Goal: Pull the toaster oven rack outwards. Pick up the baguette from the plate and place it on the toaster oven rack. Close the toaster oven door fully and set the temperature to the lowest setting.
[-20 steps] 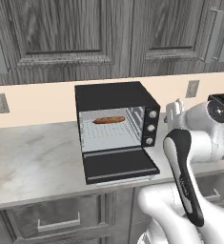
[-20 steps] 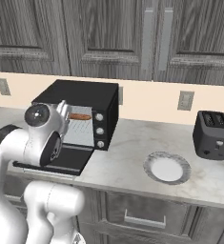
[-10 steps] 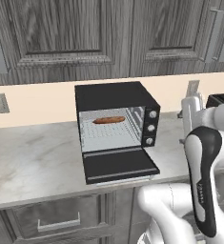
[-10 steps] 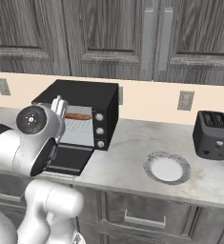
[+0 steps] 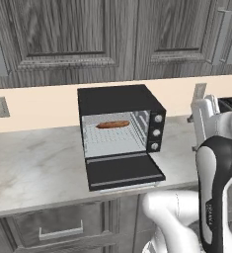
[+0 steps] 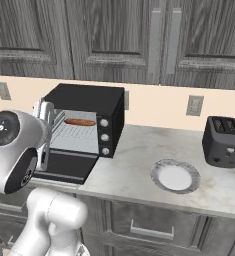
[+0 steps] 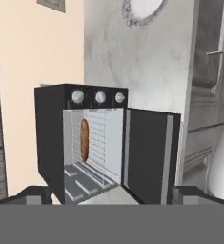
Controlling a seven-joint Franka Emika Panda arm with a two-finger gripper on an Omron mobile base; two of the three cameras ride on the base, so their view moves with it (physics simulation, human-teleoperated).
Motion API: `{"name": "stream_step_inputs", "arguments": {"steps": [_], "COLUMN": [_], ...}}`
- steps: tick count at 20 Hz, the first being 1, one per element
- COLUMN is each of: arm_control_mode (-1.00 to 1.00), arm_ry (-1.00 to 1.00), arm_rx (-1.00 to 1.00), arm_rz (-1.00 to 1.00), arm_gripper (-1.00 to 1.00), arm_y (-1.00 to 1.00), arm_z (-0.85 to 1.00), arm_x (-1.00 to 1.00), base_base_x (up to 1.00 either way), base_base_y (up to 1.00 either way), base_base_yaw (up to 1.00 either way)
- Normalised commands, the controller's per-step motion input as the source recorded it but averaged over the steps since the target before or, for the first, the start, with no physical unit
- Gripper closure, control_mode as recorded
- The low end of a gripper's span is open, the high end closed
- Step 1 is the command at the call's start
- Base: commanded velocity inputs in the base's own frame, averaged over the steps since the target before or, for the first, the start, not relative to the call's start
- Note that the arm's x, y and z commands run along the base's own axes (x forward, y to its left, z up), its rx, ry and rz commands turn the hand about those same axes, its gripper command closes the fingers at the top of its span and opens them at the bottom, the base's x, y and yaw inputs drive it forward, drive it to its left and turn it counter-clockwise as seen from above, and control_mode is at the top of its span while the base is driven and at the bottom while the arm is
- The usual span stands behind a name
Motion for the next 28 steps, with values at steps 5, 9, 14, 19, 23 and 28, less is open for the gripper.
{"name": "stream_step_inputs", "arguments": {"steps": [5,9,14,19,23,28], "arm_control_mode": [-1.00,-1.00,-1.00,-1.00,-1.00,-1.00], "arm_ry": [-0.02,-0.01,0.00,0.00,-0.03,-0.02], "arm_rx": [-0.18,-0.18,-0.24,-0.29,-0.30,-0.27], "arm_rz": [0.00,0.00,0.03,0.08,0.06,0.05], "arm_gripper": [-1.00,-1.00,-1.00,-1.00,-1.00,-1.00], "arm_y": [0.50,0.57,0.68,0.67,0.64,0.56], "arm_z": [0.00,0.00,-0.14,-0.33,-0.41,-0.49], "arm_x": [-0.28,-0.19,-0.13,-0.10,-0.11,-0.08], "base_base_x": [0.00,0.00,0.00,0.00,0.00,0.00], "base_base_y": [0.00,0.00,0.00,0.00,0.00,0.00], "base_base_yaw": [0.00,0.00,0.00,0.00,0.00,0.00]}}
